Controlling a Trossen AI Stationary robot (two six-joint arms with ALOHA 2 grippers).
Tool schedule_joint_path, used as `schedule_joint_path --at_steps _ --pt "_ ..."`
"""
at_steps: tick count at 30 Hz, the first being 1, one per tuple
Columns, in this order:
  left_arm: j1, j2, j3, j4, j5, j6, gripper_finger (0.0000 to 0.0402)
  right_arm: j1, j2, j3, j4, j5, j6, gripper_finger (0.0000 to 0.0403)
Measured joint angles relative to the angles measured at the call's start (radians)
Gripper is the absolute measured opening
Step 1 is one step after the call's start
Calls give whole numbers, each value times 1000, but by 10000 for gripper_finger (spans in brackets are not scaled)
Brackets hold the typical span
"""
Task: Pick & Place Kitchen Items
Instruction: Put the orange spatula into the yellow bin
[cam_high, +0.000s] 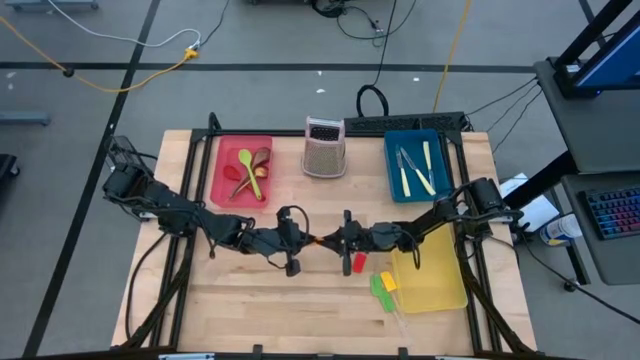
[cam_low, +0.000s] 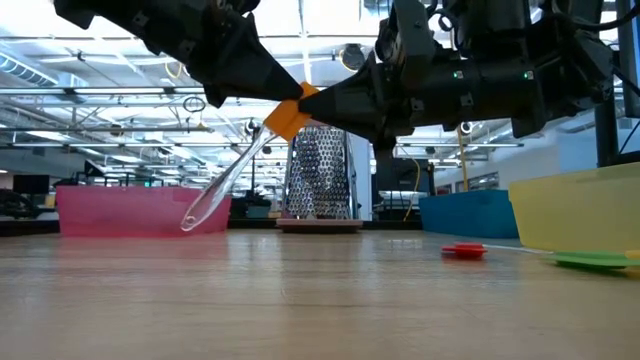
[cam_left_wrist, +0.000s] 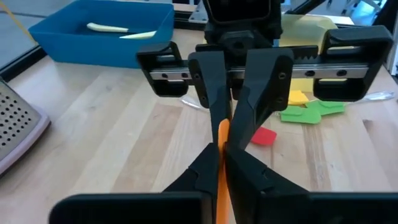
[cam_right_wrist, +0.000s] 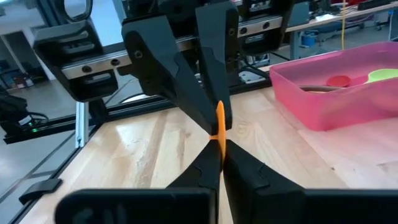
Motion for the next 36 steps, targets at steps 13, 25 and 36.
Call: schedule_joint_path --at_steps 13,25,36 --pt "-2 0 2 -139 -1 -20 86 71 -303 -7 -529 -27 160 2" --pt "-2 0 1 -199 0 -41 88 186 -832 -6 -1325 -188 788 1" --pt "-2 0 1 -207 0 -58 88 269 -1064 -7 -1853 -231 1283 0"
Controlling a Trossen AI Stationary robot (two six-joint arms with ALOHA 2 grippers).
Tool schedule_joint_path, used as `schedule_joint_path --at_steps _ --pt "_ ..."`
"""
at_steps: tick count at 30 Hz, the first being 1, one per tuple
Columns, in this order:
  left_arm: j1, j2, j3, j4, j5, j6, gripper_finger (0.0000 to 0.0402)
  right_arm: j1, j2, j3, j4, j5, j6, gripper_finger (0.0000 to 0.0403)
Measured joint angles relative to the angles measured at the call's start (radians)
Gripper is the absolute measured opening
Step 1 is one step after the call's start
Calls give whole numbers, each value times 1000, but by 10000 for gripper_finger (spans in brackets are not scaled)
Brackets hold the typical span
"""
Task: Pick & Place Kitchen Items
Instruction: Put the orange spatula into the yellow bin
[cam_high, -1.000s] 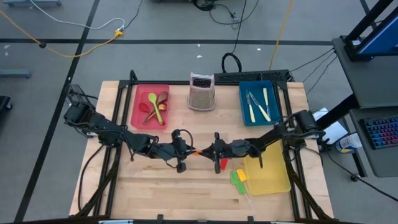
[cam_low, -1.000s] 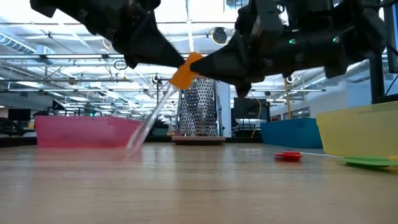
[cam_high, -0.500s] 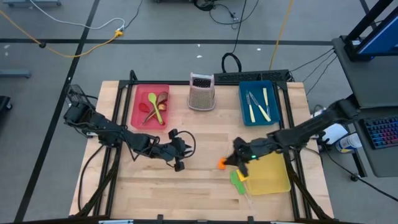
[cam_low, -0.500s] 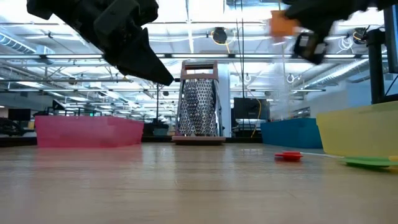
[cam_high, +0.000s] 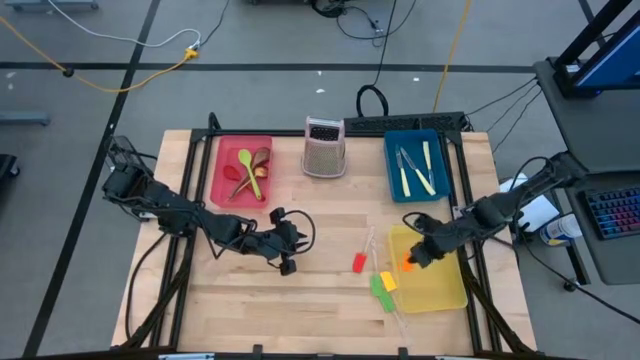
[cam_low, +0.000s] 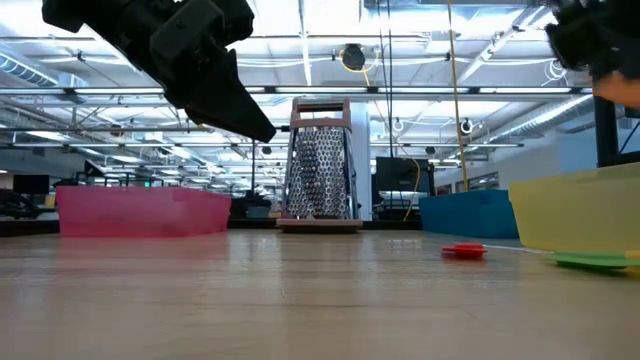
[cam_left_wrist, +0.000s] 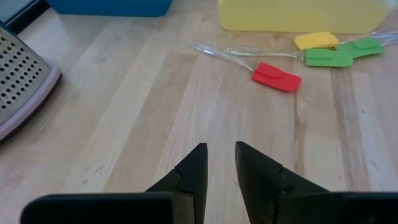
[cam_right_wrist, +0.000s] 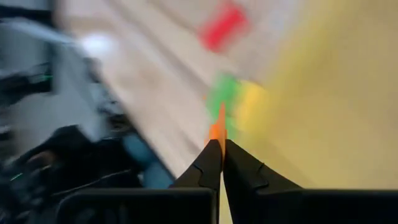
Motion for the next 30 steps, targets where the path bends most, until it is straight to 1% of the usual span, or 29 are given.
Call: schedule_joint_path --at_steps 2,4,7,11,13,15,17,21,24,28,30 --pt "0 0 0 0 0 0 88 13 -22 0 -115 -18 105 0" --pt "0 0 0 0 0 0 88 19 -41 0 -197 -31 166 2" --pt "0 0 0 0 1 5 88 18 -58 0 -303 -30 203 5" --pt "0 0 0 0 1 7 88 17 -48 -1 -462 16 236 3" --pt "0 0 0 0 1 7 88 17 -39 -19 -486 36 238 2" --pt "0 0 0 0 1 7 88 17 -33 -54 -456 50 231 2" --pt "0 0 0 -4 2 7 88 17 -31 -107 -385 50 221 4" --pt "0 0 0 -4 3 27 88 17 -26 -233 -177 46 127 9" --pt "2 0 0 -4 3 32 88 17 -26 -299 -36 53 83 7" --pt "12 0 0 3 3 33 88 17 -28 -330 7 70 78 8" --pt "19 0 0 3 3 33 88 17 -27 -331 -11 67 92 16"
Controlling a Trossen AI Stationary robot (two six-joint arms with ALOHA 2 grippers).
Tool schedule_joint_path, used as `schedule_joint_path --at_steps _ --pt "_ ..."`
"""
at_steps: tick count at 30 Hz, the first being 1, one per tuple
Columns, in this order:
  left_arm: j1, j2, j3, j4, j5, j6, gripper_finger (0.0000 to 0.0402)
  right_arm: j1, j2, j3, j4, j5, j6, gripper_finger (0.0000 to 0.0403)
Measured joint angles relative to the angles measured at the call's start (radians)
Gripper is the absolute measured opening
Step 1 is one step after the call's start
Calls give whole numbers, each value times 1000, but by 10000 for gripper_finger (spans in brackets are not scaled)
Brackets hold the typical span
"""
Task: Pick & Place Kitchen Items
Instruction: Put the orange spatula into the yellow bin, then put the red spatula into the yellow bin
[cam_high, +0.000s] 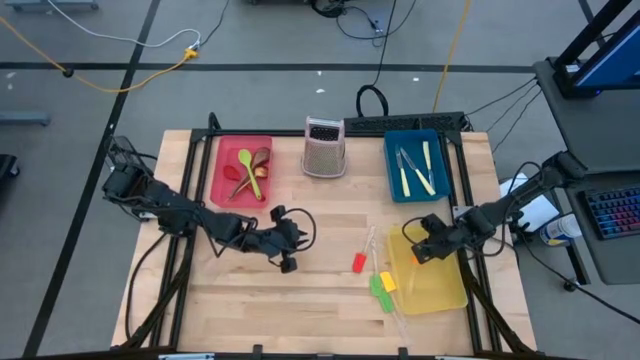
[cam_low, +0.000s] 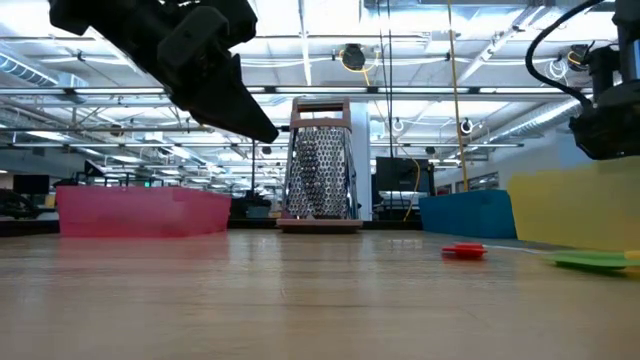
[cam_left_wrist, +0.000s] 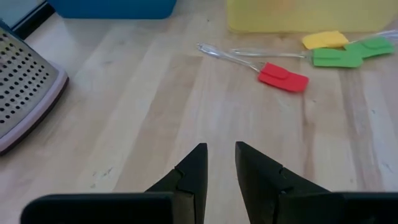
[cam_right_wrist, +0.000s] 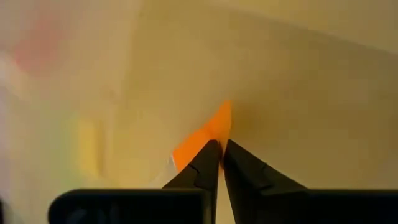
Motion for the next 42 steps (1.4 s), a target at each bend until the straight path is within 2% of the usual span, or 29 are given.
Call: schedule_joint_path --at_steps 11,18,23,28,32,37,39,42 --pt "29 0 0 1 0 0 88 0 -47 -3 14 -16 -37 84" --pt "50 0 0 2 0 1 88 0 -118 -7 157 -10 -95 99" --pt "66 0 0 16 6 62 88 0 -135 -6 364 91 -306 91" --pt "84 0 0 111 120 80 88 0 -111 -6 574 273 -586 80" --pt "91 17 0 198 165 64 88 0 -66 -5 775 341 -856 75" --pt "87 78 -1 264 201 18 88 0 58 -11 1005 443 -1160 73" --pt "90 114 0 327 259 15 88 0 129 -39 1139 497 -1213 73" --pt "91 146 3 384 309 0 88 -2 254 -70 1332 508 -1271 73"
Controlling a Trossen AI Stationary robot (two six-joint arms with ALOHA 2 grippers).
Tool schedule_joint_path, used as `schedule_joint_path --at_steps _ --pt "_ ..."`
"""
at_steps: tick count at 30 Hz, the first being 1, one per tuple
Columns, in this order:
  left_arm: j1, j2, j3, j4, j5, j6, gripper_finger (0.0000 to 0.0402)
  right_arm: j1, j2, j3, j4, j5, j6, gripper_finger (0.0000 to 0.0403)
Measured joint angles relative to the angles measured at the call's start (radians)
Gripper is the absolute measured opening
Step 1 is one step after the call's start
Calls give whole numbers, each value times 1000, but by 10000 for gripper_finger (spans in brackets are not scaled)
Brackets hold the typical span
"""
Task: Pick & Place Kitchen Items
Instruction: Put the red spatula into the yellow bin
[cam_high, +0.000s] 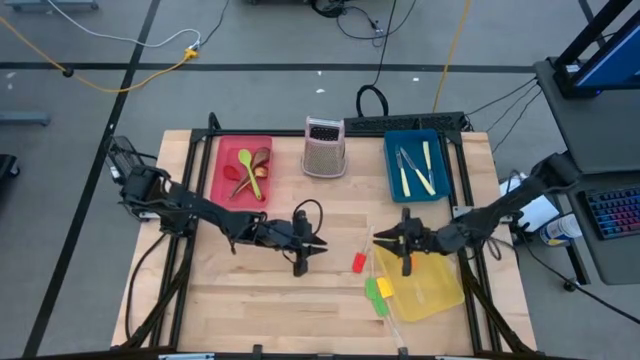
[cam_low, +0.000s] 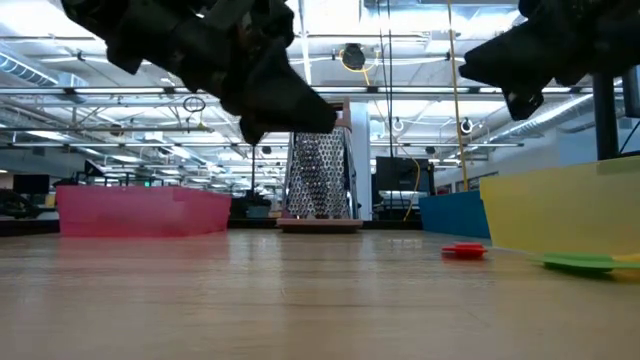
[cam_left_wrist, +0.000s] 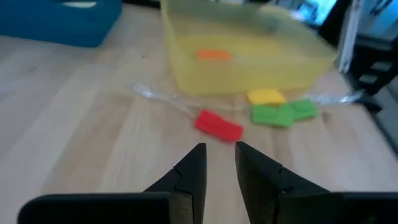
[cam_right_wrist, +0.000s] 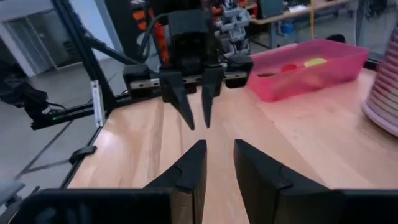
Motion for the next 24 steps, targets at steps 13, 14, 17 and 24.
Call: schedule_joint_path --at_steps 13,14,17,24 --pt "-10 54 82 -209 3 1 88 -52 275 20 553 -5 -398 73" --pt "-10 31 82 -263 3 -8 88 -65 273 21 590 -15 -424 73" --pt "-16 -62 82 -453 3 -10 88 -118 273 65 581 -199 -392 75" --pt "-48 -348 83 -861 -158 0 88 -191 314 378 -59 -286 -429 128"
